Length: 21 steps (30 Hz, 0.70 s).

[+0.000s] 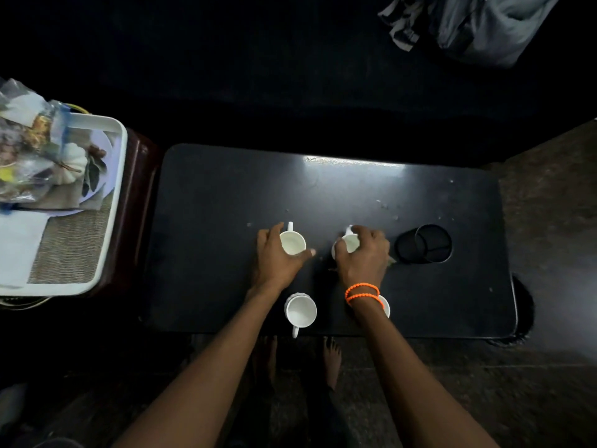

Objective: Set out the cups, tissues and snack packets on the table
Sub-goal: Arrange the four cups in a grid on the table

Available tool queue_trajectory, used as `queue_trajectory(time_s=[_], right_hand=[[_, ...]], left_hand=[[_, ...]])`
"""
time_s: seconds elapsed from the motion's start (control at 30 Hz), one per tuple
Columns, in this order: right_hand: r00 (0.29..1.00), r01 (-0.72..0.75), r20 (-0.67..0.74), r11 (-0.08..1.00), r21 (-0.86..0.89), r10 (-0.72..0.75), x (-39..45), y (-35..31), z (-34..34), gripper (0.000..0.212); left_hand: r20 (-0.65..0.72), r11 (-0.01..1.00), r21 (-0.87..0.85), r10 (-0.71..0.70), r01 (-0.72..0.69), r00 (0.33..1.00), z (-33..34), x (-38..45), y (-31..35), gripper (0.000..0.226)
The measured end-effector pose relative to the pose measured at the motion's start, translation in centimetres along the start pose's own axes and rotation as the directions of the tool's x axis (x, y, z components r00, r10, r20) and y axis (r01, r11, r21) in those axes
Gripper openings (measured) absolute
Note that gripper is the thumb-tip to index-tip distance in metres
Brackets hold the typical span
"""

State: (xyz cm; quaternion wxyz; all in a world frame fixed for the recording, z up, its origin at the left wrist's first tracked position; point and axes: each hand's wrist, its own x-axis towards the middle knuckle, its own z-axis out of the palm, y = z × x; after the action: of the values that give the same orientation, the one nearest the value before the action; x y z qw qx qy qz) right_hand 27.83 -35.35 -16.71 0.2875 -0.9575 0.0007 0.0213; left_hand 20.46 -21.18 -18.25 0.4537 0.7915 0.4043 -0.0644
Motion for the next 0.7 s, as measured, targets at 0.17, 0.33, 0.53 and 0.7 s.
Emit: queue_trajectory(time_s=[0.17,0.33,0.53,0.7], right_hand=[[0.981,-0.12,0.128,0.976,-0.184,0.145,0.4,2.3,0.3,0.068],[0.973,-0.114,0.196,0.993,-0.033,0.119,0.9,3.6,1.2,0.067],[0.983,-0.121,0.136,0.993,0.003,0.12,0.8,4.5,1.1,0.057],[0.983,-0.127,0.136,0.992,-0.004,0.127,0.9,5.6,0.7,0.057]], left_hand=[[0.012,0.952,0.282,0.119,-0.118,0.993,0.8,0.0,0.5,0.087],[0.016,0.932,0.337,0.133,-0.131,0.991,0.8,-0.1,0.6,0.066],[0.019,0.927,0.318,0.203,-0.199,0.979,1.7,-0.1,1.8,0.064],[0.049,0.912,0.354,0.206,-0.21,0.977,3.1,-0.1,2.6,0.066]])
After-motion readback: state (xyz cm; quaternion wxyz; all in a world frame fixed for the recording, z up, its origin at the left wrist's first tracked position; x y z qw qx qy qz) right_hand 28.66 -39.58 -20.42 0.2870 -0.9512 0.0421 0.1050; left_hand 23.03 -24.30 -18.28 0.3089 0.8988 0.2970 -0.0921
